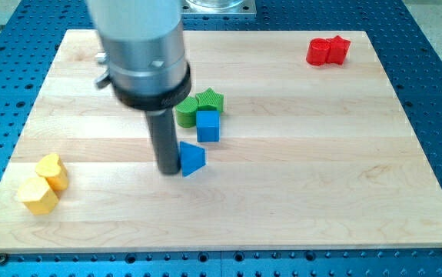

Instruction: Push the triangle left beside the cube

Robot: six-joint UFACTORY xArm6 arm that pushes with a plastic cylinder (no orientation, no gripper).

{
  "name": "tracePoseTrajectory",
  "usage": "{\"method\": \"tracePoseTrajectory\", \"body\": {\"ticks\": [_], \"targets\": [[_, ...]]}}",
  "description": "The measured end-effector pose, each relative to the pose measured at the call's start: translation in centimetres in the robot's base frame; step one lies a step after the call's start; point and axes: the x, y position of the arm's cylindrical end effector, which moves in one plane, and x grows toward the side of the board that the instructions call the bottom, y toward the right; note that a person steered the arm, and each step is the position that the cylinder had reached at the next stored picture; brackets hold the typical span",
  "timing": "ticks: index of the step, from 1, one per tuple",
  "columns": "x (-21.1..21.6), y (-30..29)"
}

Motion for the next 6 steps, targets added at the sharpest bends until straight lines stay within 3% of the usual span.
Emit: {"method": "tracePoseTrajectory", "body": {"ticks": [1,2,5,6], "targets": [[3.2,-1.7],[3.7,2.5],[-2.0,1.7],[-1.6,6.3]]}}
